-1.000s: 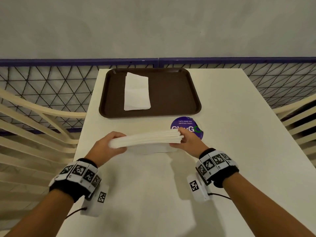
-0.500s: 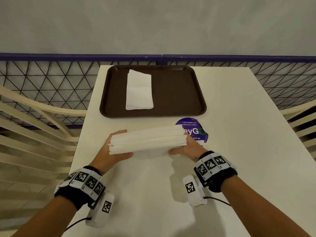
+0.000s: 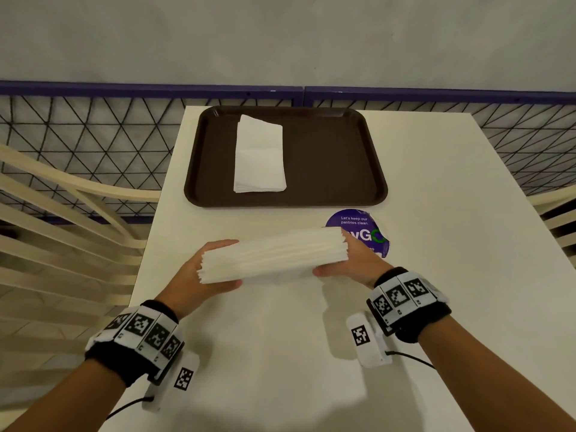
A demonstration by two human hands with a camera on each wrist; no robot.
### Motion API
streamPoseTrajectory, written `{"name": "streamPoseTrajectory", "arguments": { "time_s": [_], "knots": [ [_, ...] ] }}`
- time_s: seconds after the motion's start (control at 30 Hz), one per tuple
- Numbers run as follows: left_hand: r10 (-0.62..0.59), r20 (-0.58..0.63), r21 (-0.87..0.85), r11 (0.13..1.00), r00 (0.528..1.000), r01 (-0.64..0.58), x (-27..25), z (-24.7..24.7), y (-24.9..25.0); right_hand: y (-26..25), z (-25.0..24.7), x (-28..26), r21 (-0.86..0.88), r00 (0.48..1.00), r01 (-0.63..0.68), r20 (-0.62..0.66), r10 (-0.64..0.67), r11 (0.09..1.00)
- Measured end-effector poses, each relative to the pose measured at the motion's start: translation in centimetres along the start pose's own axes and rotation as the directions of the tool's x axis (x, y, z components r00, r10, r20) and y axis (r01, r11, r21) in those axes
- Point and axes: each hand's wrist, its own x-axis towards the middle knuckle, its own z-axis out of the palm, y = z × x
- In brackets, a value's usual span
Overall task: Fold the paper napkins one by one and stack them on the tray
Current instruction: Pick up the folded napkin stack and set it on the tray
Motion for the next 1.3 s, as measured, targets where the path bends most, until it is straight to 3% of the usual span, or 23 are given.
{"name": "streamPoseTrajectory", "arguments": {
  "time_s": [0.1, 0.2, 0.3, 0.4, 0.53, 0.73, 0.93, 1.1, 1.3],
  "knots": [
    [-0.017, 0.012, -0.016, 1.0, 1.0, 0.017, 0.0, -0.3, -0.4, 0.3, -0.3, -0.3, 0.003, 1.0, -0.012, 0.028, 0.012, 1.0],
    [-0.081, 0.088, -0.051, 0.995, 0.993, 0.086, 0.2, 0.0, -0.2, 0.0, 0.4, -0.5, -0.024, 0.987, -0.042, 0.152, 0.045, 0.999],
    [-0.105, 0.069, -0.066, 0.992, 0.992, 0.11, 0.6, 0.3, -0.1, -0.4, 0.7, -0.3, 0.006, 0.991, -0.018, 0.131, 0.017, 1.0],
    [-0.085, 0.047, -0.051, 0.995, 0.995, 0.087, 0.6, 0.2, 0.0, -0.2, 0.5, -0.3, 0.046, 0.993, -0.029, 0.118, 0.023, 0.999],
    [-0.04, 0.097, 0.0, 0.999, 0.994, 0.04, 0.3, 0.4, -0.4, -0.1, 0.8, -0.2, -0.062, 0.984, 0.008, 0.176, 0.003, 0.998],
    [0.09, 0.049, -0.015, 0.996, 0.995, -0.089, 0.9, 0.1, 0.3, -1.3, 0.0, 0.0, -0.092, 0.992, 0.107, 0.072, -0.1, 0.99],
    [-0.051, 0.037, 0.019, 0.999, 0.998, 0.05, 0.3, 0.5, -0.8, 0.3, -0.3, -0.2, -0.085, 0.99, -0.012, 0.142, 0.023, 0.996],
    [-0.098, 0.057, -0.041, 0.994, 0.994, 0.101, 0.4, 1.0, -1.1, 0.1, 0.1, -0.3, -0.109, 0.991, -0.031, 0.125, 0.045, 0.994],
    [-0.167, -0.021, -0.011, 0.986, 0.986, 0.167, 0.6, 1.1, -0.5, -0.7, 0.3, 0.2, -0.113, 0.996, -0.055, 0.057, 0.061, 0.992]
  ]
}}
